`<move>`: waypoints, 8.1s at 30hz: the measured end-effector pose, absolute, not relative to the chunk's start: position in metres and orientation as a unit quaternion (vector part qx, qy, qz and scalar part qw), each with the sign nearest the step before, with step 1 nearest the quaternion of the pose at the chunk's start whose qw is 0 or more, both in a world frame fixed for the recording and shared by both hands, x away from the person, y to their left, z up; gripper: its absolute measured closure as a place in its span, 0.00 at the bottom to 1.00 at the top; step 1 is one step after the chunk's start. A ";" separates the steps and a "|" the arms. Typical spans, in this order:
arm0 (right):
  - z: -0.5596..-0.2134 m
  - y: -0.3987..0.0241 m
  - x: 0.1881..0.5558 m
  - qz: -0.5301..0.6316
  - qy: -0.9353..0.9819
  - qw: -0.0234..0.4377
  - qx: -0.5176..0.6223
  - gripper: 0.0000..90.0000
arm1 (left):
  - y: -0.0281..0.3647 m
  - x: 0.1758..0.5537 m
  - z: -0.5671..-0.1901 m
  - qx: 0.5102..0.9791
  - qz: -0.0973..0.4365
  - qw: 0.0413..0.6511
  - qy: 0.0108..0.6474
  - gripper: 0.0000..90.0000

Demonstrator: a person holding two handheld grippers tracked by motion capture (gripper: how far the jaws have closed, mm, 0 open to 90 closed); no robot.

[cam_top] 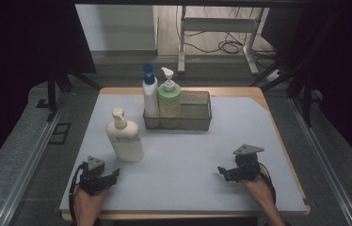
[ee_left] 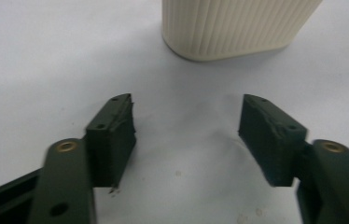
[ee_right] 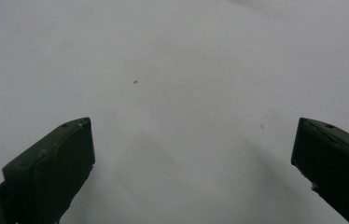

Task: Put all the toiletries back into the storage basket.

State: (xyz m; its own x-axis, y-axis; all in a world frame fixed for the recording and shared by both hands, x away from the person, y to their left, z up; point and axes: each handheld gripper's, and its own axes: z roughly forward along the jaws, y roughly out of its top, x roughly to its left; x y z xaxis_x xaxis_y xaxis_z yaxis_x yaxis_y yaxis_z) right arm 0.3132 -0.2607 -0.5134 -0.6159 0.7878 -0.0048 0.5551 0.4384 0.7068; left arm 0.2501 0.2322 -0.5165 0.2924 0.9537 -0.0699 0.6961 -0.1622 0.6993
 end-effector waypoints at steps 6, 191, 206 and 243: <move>-0.523 -0.261 0.315 0.336 0.835 0.162 0.405 0.00 | 0.234 0.256 -0.516 0.730 0.198 0.335 0.562 0.61; -0.524 -0.262 0.314 0.340 0.833 0.164 0.405 0.00 | 0.123 0.342 -0.514 0.791 0.064 0.408 0.452 0.99; -0.524 -0.262 0.314 0.340 0.833 0.163 0.404 0.00 | 0.099 0.335 -0.513 0.807 0.055 0.406 0.424 0.99; -0.523 -0.261 0.314 0.338 0.834 0.164 0.404 0.00 | 0.130 0.275 -0.501 0.827 0.144 0.361 0.406 0.50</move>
